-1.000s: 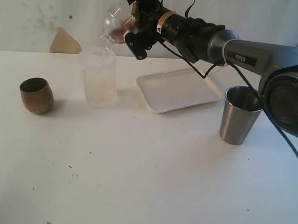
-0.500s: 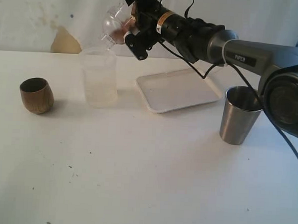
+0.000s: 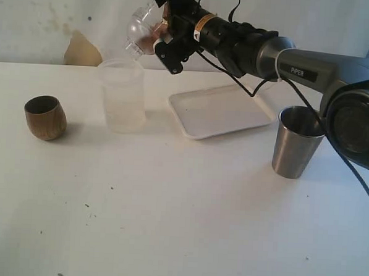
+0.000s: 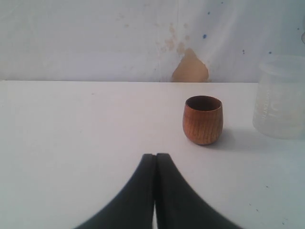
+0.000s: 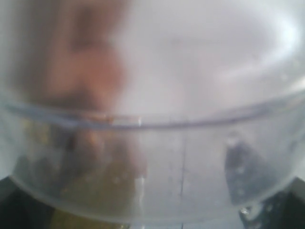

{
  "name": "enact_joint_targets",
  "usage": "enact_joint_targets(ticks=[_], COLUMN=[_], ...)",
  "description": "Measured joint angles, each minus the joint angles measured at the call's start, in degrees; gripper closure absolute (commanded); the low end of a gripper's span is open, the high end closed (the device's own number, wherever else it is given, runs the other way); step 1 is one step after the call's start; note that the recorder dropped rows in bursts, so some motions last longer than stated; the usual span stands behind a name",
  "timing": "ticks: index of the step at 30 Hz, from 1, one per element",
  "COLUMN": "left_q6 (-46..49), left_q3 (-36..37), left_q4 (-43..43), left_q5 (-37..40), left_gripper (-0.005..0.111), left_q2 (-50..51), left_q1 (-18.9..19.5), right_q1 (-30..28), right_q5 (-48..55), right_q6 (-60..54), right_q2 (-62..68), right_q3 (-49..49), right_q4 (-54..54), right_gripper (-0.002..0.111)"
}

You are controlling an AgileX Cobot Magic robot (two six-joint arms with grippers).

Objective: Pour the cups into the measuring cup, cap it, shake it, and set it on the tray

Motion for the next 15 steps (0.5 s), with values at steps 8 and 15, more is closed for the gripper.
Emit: enact_joint_targets(ticks=[8, 15], left_q6=[0.0, 0.0], left_q3=[0.0, 0.0], left_q4=[0.0, 0.0], left_q5=[0.0, 0.0], left_gripper=[0.107, 0.107], left_q2=[0.0, 0.0], left_q1=[0.0, 0.0], right_q1=[0.0, 0.0], right_q5=[-1.1, -1.1], right_q6=[0.0, 0.0], right_q2=[0.0, 0.0], right_q3=[0.0, 0.0], right_q4=[0.2, 0.2], right_gripper=[0.108, 0.108])
